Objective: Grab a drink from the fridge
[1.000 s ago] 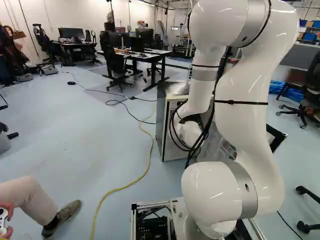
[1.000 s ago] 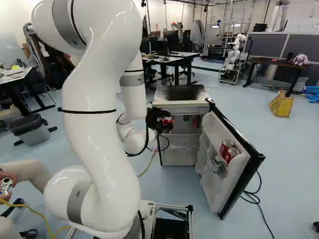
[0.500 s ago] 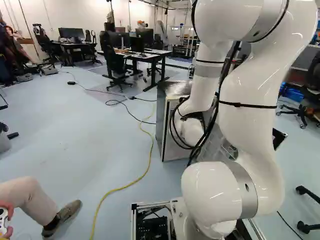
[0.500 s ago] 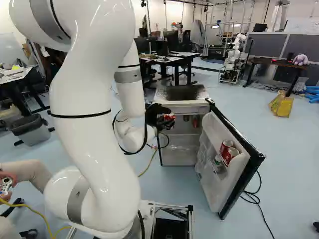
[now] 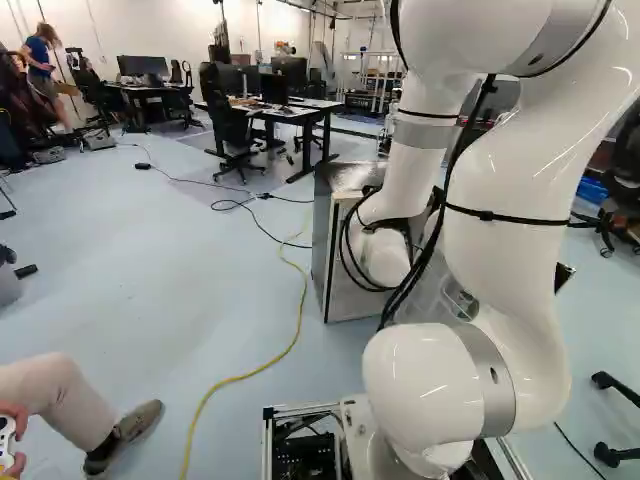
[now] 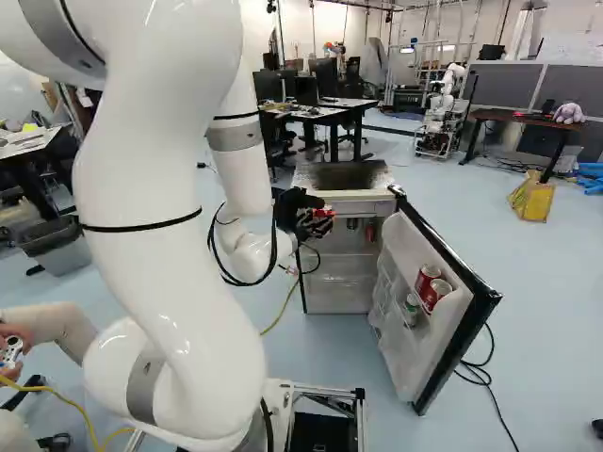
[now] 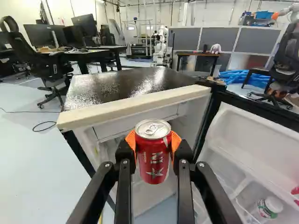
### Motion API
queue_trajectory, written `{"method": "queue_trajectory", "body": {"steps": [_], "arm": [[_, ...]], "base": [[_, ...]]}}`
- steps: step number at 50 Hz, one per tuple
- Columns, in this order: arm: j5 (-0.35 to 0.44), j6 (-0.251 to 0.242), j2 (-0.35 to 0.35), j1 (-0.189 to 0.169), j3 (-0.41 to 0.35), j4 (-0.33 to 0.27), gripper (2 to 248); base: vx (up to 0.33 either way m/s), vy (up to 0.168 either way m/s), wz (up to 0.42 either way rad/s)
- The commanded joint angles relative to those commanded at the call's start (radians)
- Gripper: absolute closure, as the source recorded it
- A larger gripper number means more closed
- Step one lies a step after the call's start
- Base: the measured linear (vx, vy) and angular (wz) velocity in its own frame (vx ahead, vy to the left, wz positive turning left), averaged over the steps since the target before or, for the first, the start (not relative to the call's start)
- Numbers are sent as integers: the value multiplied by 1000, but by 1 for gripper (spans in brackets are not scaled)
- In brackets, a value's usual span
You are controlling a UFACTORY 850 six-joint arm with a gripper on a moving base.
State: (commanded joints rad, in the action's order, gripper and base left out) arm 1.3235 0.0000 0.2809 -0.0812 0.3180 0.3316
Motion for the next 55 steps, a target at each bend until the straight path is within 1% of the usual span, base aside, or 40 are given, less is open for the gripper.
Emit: {"method": "queue_trajectory", "body": {"steps": [30, 55], "arm": [[-5, 0, -33, 4, 57, 3, 159], [-87, 0, -51, 7, 112, 18, 159]], "base": [[0, 0, 0], [0, 0, 0]]}}
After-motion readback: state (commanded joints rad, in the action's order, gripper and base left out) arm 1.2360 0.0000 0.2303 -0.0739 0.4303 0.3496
